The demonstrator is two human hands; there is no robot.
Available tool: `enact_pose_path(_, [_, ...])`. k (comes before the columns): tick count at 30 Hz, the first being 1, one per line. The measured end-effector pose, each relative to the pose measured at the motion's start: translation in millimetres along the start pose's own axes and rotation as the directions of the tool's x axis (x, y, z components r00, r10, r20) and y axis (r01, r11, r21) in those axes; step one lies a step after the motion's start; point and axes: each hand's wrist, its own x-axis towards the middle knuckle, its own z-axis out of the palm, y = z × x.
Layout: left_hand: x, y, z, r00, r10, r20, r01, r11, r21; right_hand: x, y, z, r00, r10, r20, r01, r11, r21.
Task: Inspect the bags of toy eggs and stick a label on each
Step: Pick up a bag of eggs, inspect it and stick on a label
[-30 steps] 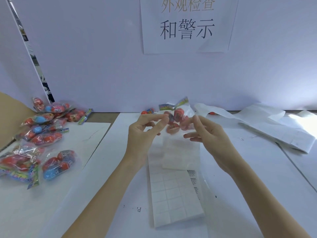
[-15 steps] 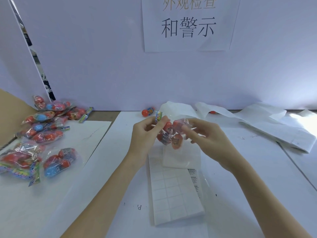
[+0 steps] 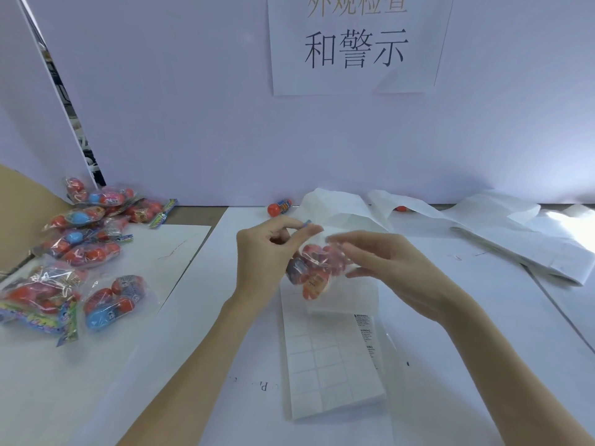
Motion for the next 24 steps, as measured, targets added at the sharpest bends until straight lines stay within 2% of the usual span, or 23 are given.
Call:
enact_pose_path(3, [-4.2,-0.5,3.0,0.997,-0.039,0.065,0.042,0.998,-0.036,1.8,0.4,6.4,1.0,0.027,-0.006,-0.027,1.0,-0.003])
enact_pose_path(7, [-4.8,3.8,9.5,0.996,-0.091,-0.003,0.091,0.993,-0.082,3.5,8.0,8.5,0.998,0.056,-0.016,-0.057,0.992,-0.115])
enact_pose_path(9, [0.7,6.6,7.9,0.981,-0.195,-0.004,0.191,0.962,-0.193,4.3,10.8,5.4,0.986,0.06,-0.158,-0.064,0.998,-0.024])
enact_pose_path(10, [3.5,5.6,7.2,0.971,-0.237,0.021,0.237,0.952,-0.195,5.3,11.4,3.6,0.969,0.068,-0.238,-0.059,0.997,0.043])
enact_pose_path(12, [4.8,1.5,6.8,0.957,-0.277,0.088,0.284,0.955,-0.086,7.9,11.6,0.9,0.939,0.095,-0.33,-0.045,0.987,0.157])
enact_pose_path(14, [3.2,-1.3,8.1,0.933,-0.304,0.195,0.316,0.948,-0.038,9.5,11.3,-1.1,0.936,0.112,-0.333,-0.039,0.975,0.219])
enact_pose_path(16, [1.5,-1.7,8.6,0.905,-0.322,0.279,0.364,0.924,-0.115,8.8,9.0,-1.7,0.945,0.122,-0.303,-0.05,0.971,0.234])
enact_pose_path(18, [1.8,-0.7,6.0,0.898,-0.326,0.295,0.384,0.908,-0.169,7.0,8.7,-1.3,0.943,0.119,-0.31,-0.078,0.987,0.141])
enact_pose_path(21, [3.9,0.8,4.3,0.897,-0.341,0.281,0.412,0.877,-0.249,7.2,10.4,-1.9,0.932,0.035,-0.361,-0.066,0.995,-0.074])
enact_pose_path(24, [4.5,2.8,6.0,0.894,-0.379,0.238,0.444,0.814,-0.373,8.5,11.8,0.2,0.925,0.021,-0.378,-0.056,0.995,-0.081])
